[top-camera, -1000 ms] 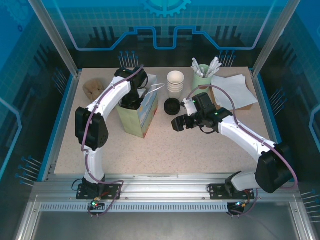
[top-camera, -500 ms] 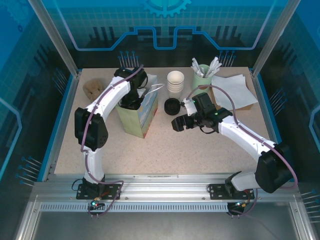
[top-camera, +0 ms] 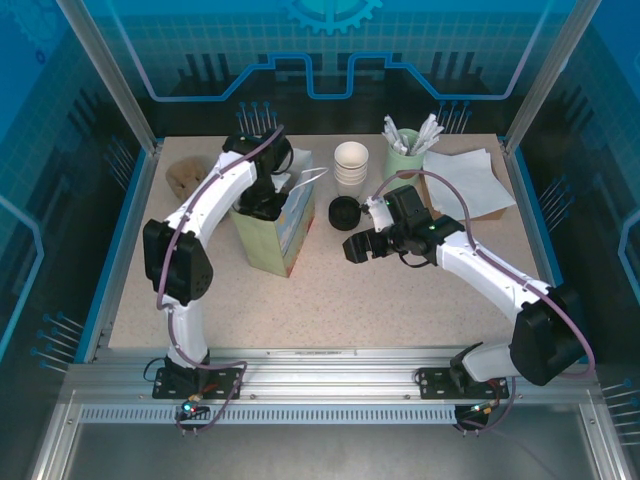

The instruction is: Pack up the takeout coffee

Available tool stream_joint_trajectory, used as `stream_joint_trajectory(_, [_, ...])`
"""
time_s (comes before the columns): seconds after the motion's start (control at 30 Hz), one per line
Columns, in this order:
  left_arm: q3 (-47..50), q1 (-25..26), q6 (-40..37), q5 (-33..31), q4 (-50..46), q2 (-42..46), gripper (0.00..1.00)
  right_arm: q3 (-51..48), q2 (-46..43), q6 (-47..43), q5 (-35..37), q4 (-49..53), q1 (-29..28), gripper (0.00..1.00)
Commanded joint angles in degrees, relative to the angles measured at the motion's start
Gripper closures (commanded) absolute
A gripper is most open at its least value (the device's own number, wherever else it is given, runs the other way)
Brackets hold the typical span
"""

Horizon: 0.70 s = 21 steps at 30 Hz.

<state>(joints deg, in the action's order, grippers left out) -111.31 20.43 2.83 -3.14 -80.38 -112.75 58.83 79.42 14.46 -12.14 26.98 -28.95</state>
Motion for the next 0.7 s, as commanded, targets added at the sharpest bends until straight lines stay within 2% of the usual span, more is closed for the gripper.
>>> stream_joint_trajectory(0.0, [-1.63,0.38,-0.98,1.27,-2.08,2.29,0.59,1.12,0.48,-0.7,0.28,0.09,-0.93,0.12])
stream_joint_trajectory(0.67, [-0.84,0.37,-1.33,2.91,-1.36,1.58,0.59,1.11,0.39,-0.75,0.43,0.22,-1.1,0.12])
